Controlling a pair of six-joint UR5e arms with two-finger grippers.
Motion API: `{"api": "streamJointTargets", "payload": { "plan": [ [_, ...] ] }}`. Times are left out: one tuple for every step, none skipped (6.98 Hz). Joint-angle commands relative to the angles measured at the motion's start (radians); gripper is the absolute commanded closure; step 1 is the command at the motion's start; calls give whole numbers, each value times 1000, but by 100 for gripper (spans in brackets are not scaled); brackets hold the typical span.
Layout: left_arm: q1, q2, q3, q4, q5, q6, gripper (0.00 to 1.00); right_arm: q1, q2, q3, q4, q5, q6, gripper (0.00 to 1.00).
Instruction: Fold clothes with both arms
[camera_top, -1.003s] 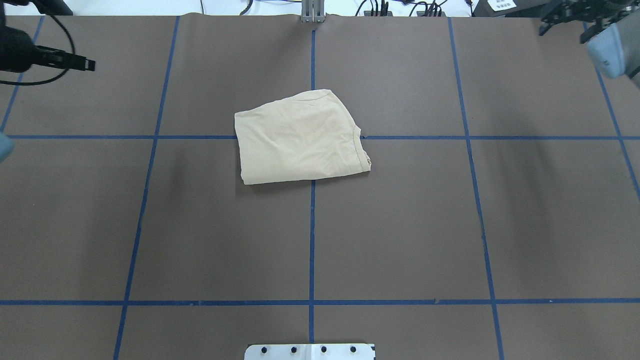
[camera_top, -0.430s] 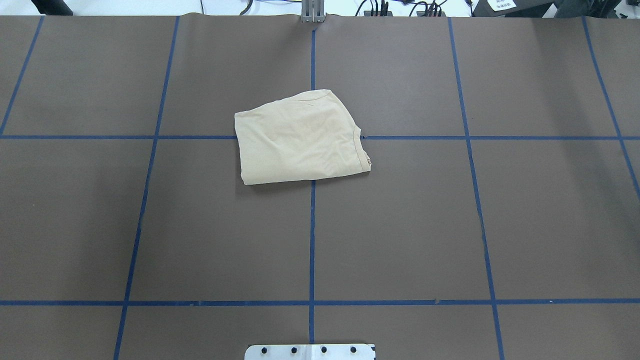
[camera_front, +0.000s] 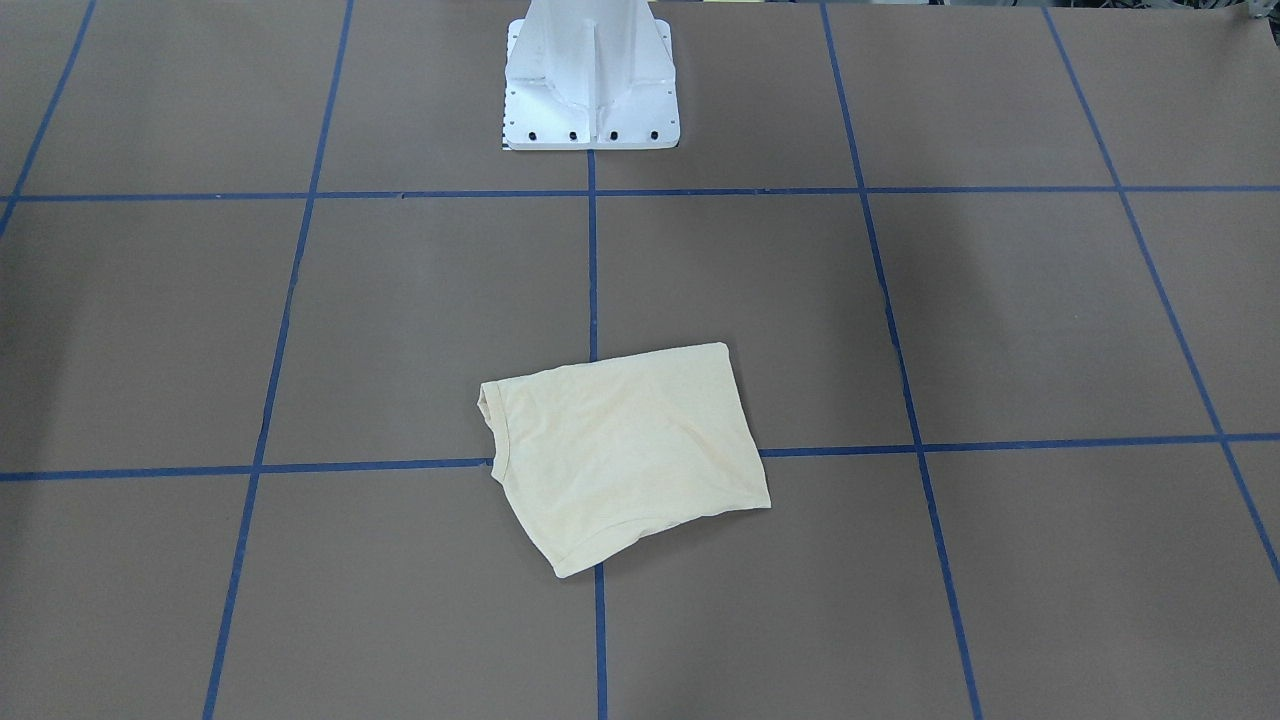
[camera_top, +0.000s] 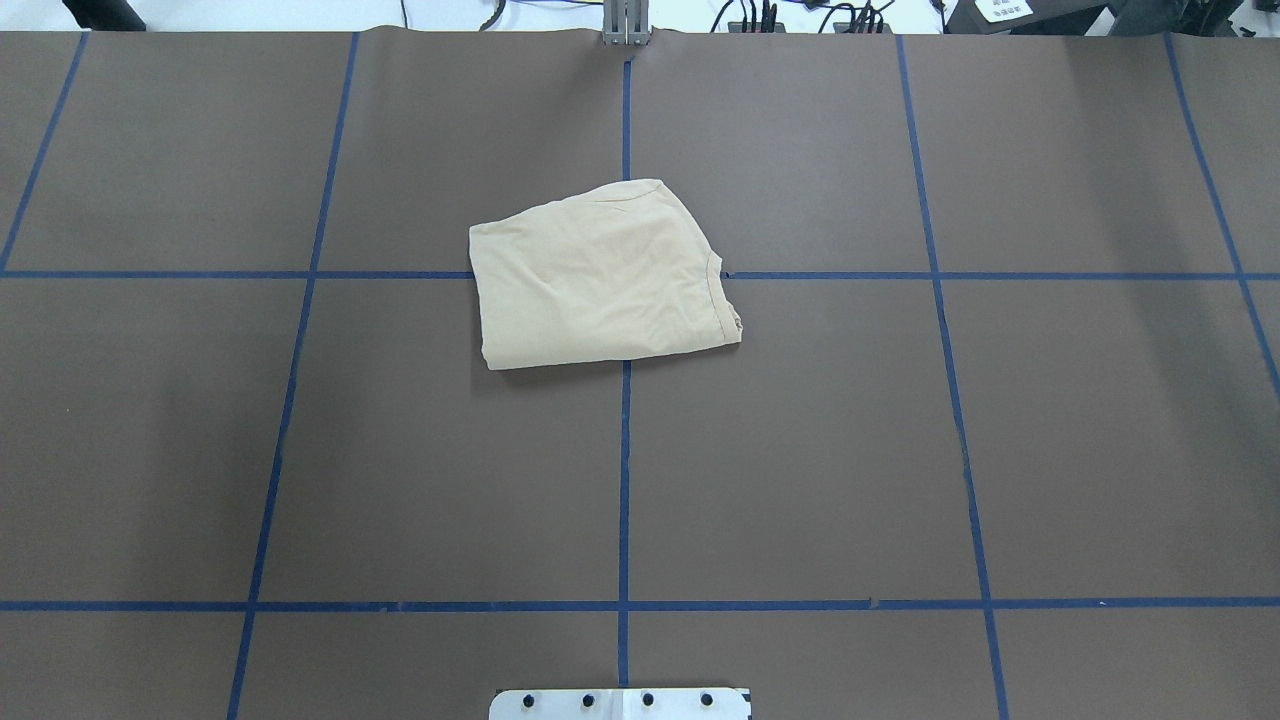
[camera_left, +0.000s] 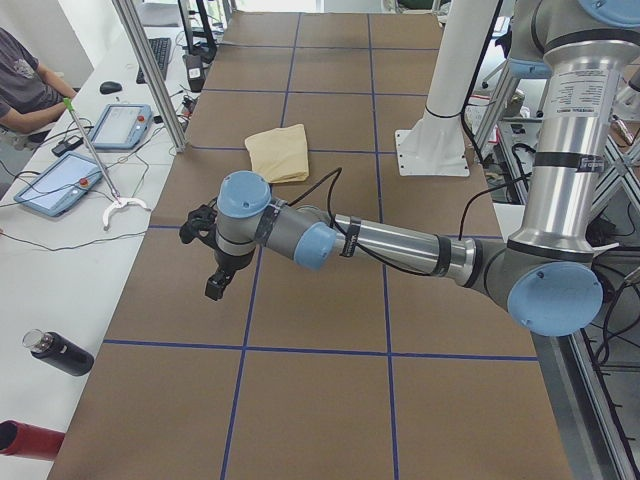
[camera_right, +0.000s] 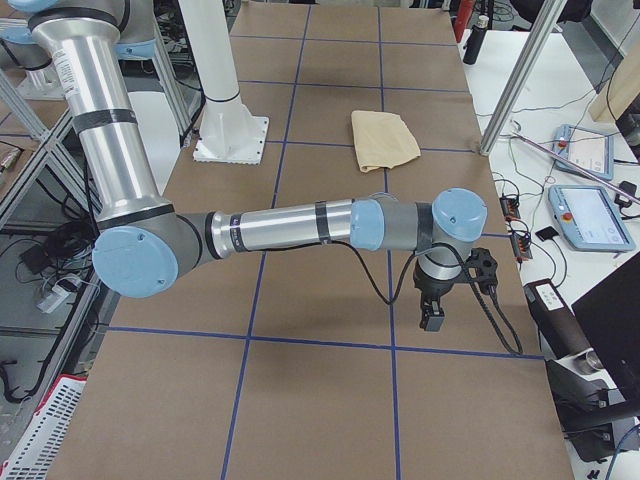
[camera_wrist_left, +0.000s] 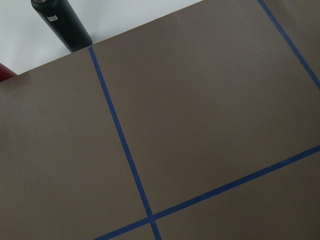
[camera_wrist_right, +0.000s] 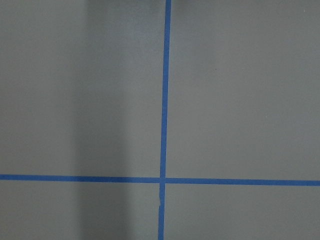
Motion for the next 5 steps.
{"api": "streamJointTargets", "payload": {
  "plan": [
    [-5,20,-49,40,-60,-14,0,-40,-1,31,-36,0,-4,0],
    [-3,64,-80,30,-56,-12,0,-47,-35,31,-26,5,-6,0],
    [-3,68,-112,27,-55,-12,0,-60,-34,25,-23,16,2,0],
    [-2,68,-141,31,-55,-14,0,-77,-29,30,-20,11,5,0],
    [-2,71,-141,30,-55,-12,0,-99,-29,31,-18,8,-9,0]
  ]
}}
